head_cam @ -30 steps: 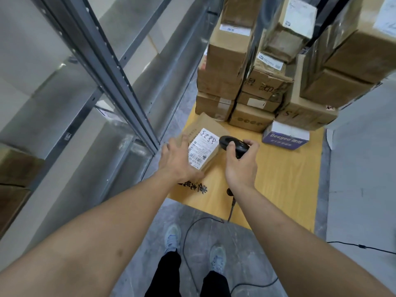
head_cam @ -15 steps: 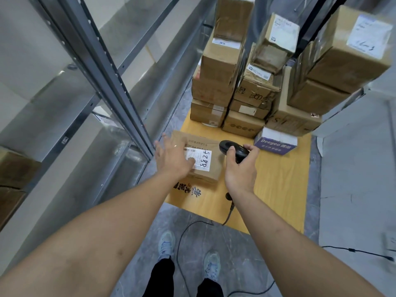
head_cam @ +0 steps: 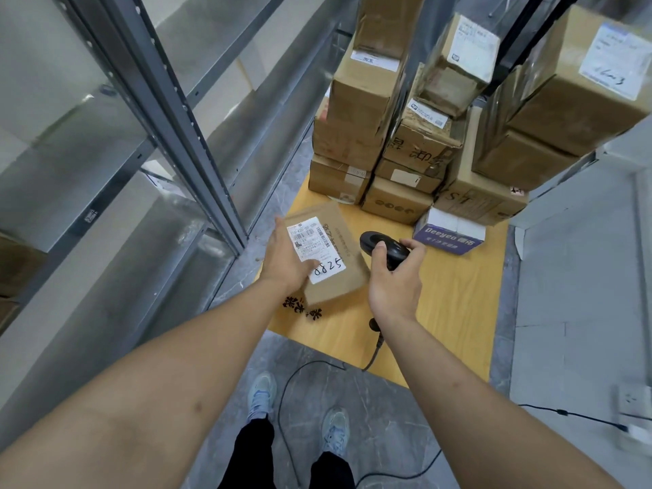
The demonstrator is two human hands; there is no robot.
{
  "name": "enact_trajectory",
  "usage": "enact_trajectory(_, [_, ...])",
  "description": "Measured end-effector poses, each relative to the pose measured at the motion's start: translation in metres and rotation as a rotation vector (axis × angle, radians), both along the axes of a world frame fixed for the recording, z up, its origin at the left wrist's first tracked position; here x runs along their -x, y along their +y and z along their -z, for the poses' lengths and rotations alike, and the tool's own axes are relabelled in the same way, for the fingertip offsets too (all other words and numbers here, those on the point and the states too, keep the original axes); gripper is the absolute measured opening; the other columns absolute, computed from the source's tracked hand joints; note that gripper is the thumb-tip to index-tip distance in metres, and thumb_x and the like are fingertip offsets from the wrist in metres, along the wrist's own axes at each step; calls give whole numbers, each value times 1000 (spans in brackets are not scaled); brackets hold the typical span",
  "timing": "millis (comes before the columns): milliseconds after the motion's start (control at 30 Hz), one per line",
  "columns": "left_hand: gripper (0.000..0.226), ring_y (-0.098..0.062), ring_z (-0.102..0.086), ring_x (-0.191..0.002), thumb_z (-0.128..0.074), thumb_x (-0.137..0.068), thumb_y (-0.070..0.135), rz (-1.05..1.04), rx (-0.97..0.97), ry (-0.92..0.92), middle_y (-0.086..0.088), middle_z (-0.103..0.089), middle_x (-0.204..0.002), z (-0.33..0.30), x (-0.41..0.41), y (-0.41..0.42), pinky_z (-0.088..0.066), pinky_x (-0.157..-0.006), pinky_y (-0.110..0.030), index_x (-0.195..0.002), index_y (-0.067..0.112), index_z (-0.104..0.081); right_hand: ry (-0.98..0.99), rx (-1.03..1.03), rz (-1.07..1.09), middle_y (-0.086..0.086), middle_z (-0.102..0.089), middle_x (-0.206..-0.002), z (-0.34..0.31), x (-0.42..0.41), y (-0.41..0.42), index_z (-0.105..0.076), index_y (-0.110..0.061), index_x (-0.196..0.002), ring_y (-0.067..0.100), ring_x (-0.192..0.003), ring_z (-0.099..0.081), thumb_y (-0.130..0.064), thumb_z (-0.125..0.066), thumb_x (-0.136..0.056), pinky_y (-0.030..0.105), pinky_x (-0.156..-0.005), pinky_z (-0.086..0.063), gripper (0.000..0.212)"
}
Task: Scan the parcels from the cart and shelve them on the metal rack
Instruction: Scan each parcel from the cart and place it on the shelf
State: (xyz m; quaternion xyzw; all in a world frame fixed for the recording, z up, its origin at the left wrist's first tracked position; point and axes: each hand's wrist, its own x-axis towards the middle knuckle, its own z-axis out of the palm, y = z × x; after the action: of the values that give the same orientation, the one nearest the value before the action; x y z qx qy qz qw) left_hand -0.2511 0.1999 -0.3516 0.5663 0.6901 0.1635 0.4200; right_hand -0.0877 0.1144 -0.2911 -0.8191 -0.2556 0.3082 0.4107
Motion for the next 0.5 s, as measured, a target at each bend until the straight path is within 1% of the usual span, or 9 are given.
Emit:
enact_trajectory(67, [80, -24, -56, -132, -77, -86, 3, 40, -44, 30, 0, -59, -139, -1, 2, 1, -47, -102, -39, -149, 25, -32, -3, -3, 5, -14, -61, -100, -1, 0, 1, -42, -31, -131, 17, -97, -62, -45, -55, -104, 31, -84, -42, 34])
enact_trajectory(100, [74, -23, -56, -131, -74, -89, 3, 55, -51, 52, 0, -60, -138, 0, 2, 1, -47, -101, -38, -149, 23, -35, -6, -6, 5, -13, -61, -102, -2, 1, 2, -42, -31, -131, 17, -97, -62, -45, -55, -104, 31, -84, -42, 34])
enact_trajectory(133, [76, -25, -54, -133, -76, -89, 9, 69, -52, 67, -3, -58, -141, -1, 1, -1, -46, -104, -40, -151, 18, -34, -8, -10, 5, -13, -61, -102, -2, 1, 2, -42, -31, -131, 17, -96, -61, -45, -55, -104, 31, -84, -41, 33])
enact_trajectory(167, [86, -27, -51, -137, -83, -86, 21, 66, -31, 72, -6, -54, -146, -3, -1, -3, -45, -108, -42, -154, 14, -30, -9, -13, 5, -13, -61, -101, -3, 0, 2, -42, -30, -131, 16, -95, -61, -44, -55, -105, 30, -83, -41, 33])
enact_trajectory(200, [106, -29, -47, -140, -90, -80, 37, 54, 20, 73, -9, -48, -151, -4, -5, -7, -44, -111, -44, -158, 10, -23, -8, -15, 4, -13, -61, -101, -3, 0, 2, -42, -30, -131, 16, -95, -60, -44, -55, -105, 30, -83, -40, 33])
enact_trajectory(267, [149, -33, -38, -147, -92, -63, 64, 21, 186, 118, -14, -29, -162, -9, -15, -19, -40, -115, -49, -165, 11, 2, -9, -17, 2, -11, -62, -103, -4, -2, 1, -42, -30, -131, 16, -95, -60, -44, -55, -105, 30, -83, -41, 33])
enact_trajectory(300, [160, -35, -35, -149, -91, -58, 72, 10, 250, 175, -15, -22, -165, -11, -21, -25, -39, -116, -51, -165, 13, 13, -11, -18, 2, -9, -63, -104, -4, -3, 1, -42, -29, -131, 17, -96, -61, -44, -55, -105, 30, -83, -41, 33])
enact_trajectory(400, [168, -40, -33, -146, -85, -51, 81, 0, 273, 336, -18, -18, -162, -15, -39, -43, -36, -114, -56, -162, 14, 22, -10, -23, -4, -9, -63, -102, -4, -5, 0, -42, -28, -132, 17, -95, -61, -42, -55, -105, 30, -81, -41, 33])
enact_trajectory(500, [172, -42, -28, -146, -80, -46, 85, -45, 287, 381, -18, -13, -161, -17, -55, -53, -31, -117, -60, -160, 11, 26, -7, -23, -16, -17, -59, -95, -3, -6, -3, -42, -27, -132, 16, -93, -60, -42, -55, -105, 28, -80, -40, 33])
